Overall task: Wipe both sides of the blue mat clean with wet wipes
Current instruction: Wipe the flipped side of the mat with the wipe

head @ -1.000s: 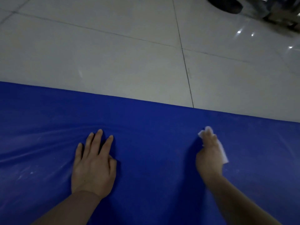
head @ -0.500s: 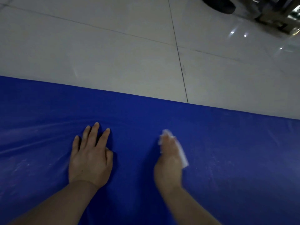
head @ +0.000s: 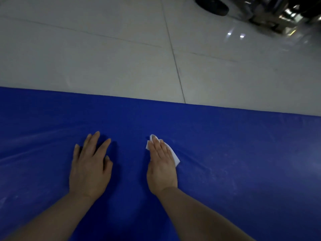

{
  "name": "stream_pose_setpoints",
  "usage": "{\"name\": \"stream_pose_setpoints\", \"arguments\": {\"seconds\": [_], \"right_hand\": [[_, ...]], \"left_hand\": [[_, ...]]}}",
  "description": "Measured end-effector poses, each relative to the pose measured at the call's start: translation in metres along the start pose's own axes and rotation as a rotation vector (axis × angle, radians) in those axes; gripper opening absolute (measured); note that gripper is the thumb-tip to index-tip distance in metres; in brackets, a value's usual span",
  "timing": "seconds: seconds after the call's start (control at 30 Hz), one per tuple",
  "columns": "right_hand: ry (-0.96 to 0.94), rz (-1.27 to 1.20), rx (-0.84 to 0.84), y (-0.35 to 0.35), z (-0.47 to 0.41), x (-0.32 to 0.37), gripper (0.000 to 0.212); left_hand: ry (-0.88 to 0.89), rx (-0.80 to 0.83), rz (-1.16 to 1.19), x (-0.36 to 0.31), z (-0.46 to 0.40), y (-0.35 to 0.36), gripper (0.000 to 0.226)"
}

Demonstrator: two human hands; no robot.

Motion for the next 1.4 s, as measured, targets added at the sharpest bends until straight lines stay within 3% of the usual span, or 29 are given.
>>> {"name": "stream_pose_setpoints", "arguments": {"seconds": [0.17,0.27,0.4,0.47,0.67,0.73,0.83,0.9,0.93,0.97,1.1,1.17,1.23,1.33,1.4], "right_hand": [[-0.054,-0.028,0.061,-0.008,-0.003,0.010,0.060],[-0.048,0.120,0.106,-0.017,-0.004,-0.015,0.059],[0.415,0.092,-0.011,-0.057,0.034,-0.111,0.044],[0.462,0.065,-0.042,-0.058,0.035,-0.110,0.042],[-0.215,-0.009,0.091,-0.001,0.049,0.069,0.054],[-0.117,-0.034,0.036,-0.017,0.054,0.035,0.046],[0.250,0.077,-0.143,-0.050,0.072,-0.064,0.044],[0.472,0.105,-0.076,-0.047,0.087,-0.100,0.050],[0.485,0.058,-0.051,-0.039,0.088,-0.094,0.057],[0.435,0.038,-0.040,-0.032,0.087,-0.073,0.066],[-0.172,0.112,-0.038,0.009,0.102,0.045,0.059],[-0.191,-0.026,0.027,0.000,0.109,0.044,0.056],[-0.020,-0.084,0.002,-0.019,0.113,-0.008,0.056],[0.437,-0.026,-0.112,-0.049,0.134,-0.100,0.053],[0.557,-0.033,-0.121,-0.052,0.139,-0.093,0.046]], "left_hand": [[0.070,0.082,-0.150,-0.006,0.042,0.009,0.051],[0.090,0.084,-0.173,-0.005,0.039,0.013,0.058],[0.081,0.097,-0.168,-0.006,0.042,0.015,0.051],[0.065,0.127,-0.165,-0.008,0.040,0.015,0.055],[0.087,0.092,-0.003,-0.010,0.042,0.003,0.049],[0.143,0.057,0.055,-0.012,0.048,-0.002,0.046],[0.241,0.032,0.020,-0.018,0.069,-0.004,0.050],[0.316,0.053,-0.029,-0.024,0.088,0.000,0.052],[0.345,0.062,-0.055,-0.026,0.094,0.003,0.051],[0.353,0.062,-0.078,-0.025,0.096,0.004,0.051],[0.339,0.057,-0.110,-0.022,0.094,0.003,0.046],[0.358,0.048,-0.121,-0.024,0.094,0.003,0.044],[0.363,0.048,-0.104,-0.026,0.096,0.003,0.045],[0.373,0.051,-0.091,-0.027,0.098,0.002,0.053],[0.401,0.026,-0.089,-0.028,0.100,0.001,0.043]]}}
Point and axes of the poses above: each hand's wrist, its own z-axis away from the middle knuckle, its own y-axis out of the palm, x = y × z, the point moved 8 cm from there along -z, towards the middle knuckle, and after that the axes turned 7 degrees about -y, right-handed, at the moved point
